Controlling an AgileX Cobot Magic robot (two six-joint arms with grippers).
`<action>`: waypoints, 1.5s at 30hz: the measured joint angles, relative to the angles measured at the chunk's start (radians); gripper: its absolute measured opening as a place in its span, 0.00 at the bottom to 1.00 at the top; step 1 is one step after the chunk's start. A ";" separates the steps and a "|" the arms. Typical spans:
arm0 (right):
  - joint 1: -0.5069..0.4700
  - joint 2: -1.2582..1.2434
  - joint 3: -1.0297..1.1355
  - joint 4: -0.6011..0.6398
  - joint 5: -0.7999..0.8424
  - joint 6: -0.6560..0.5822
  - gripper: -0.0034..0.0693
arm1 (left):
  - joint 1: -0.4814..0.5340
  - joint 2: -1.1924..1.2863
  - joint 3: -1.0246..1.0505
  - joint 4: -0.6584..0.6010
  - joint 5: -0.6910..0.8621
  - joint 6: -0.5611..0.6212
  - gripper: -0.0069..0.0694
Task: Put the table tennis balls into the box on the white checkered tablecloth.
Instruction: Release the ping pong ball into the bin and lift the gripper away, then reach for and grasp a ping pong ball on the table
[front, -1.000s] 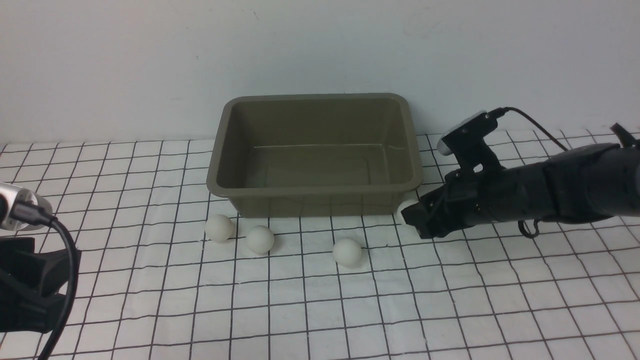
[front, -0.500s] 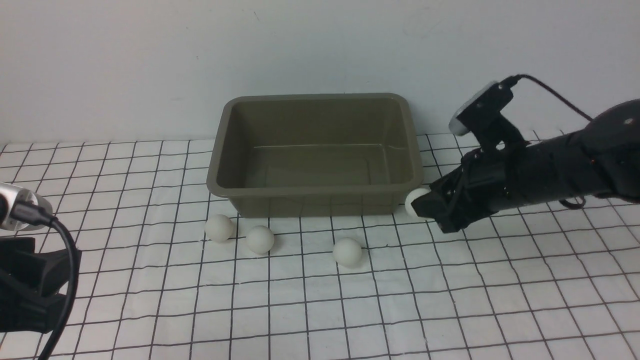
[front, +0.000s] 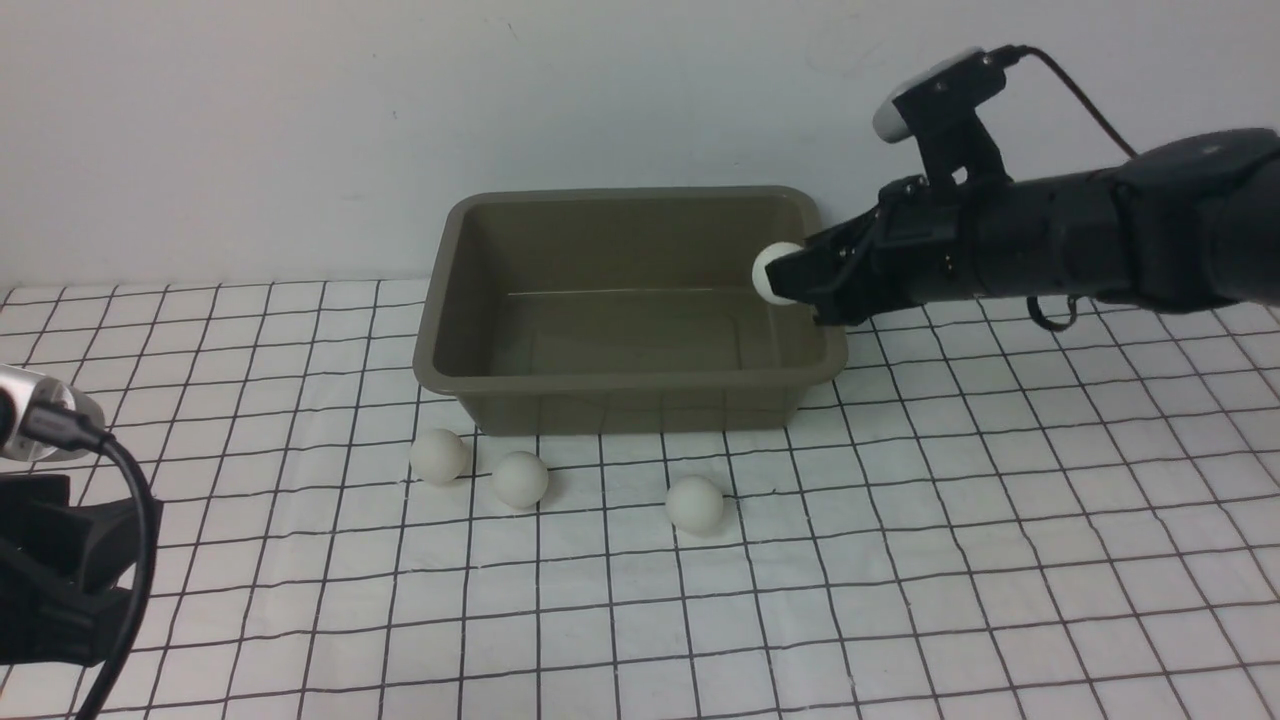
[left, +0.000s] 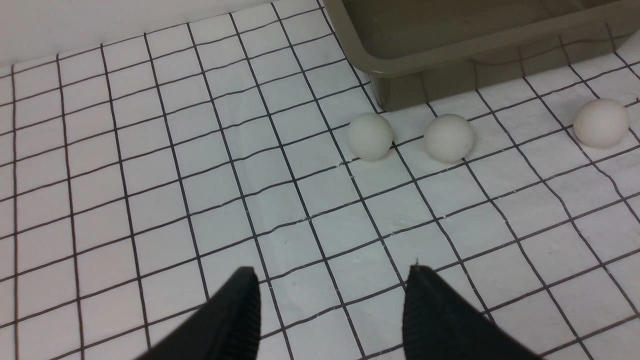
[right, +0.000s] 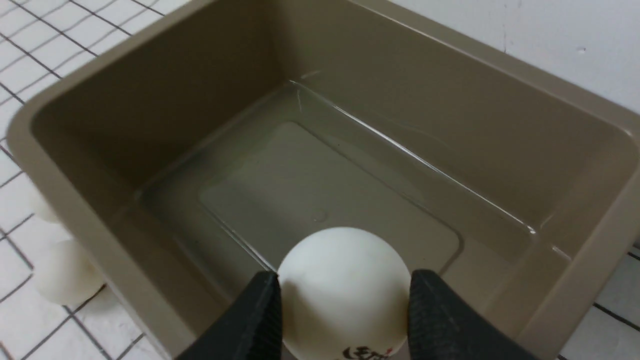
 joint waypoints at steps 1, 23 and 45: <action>0.000 0.012 -0.008 0.000 0.000 0.000 0.46 | 0.000 0.000 0.000 0.000 0.000 0.000 0.55; 0.000 -0.224 -0.026 -0.037 -0.035 -0.013 0.74 | 0.000 0.000 0.000 0.000 0.000 0.000 0.55; 0.001 -0.572 0.169 -0.603 0.201 0.712 0.73 | 0.000 0.000 0.000 0.000 0.008 0.000 0.55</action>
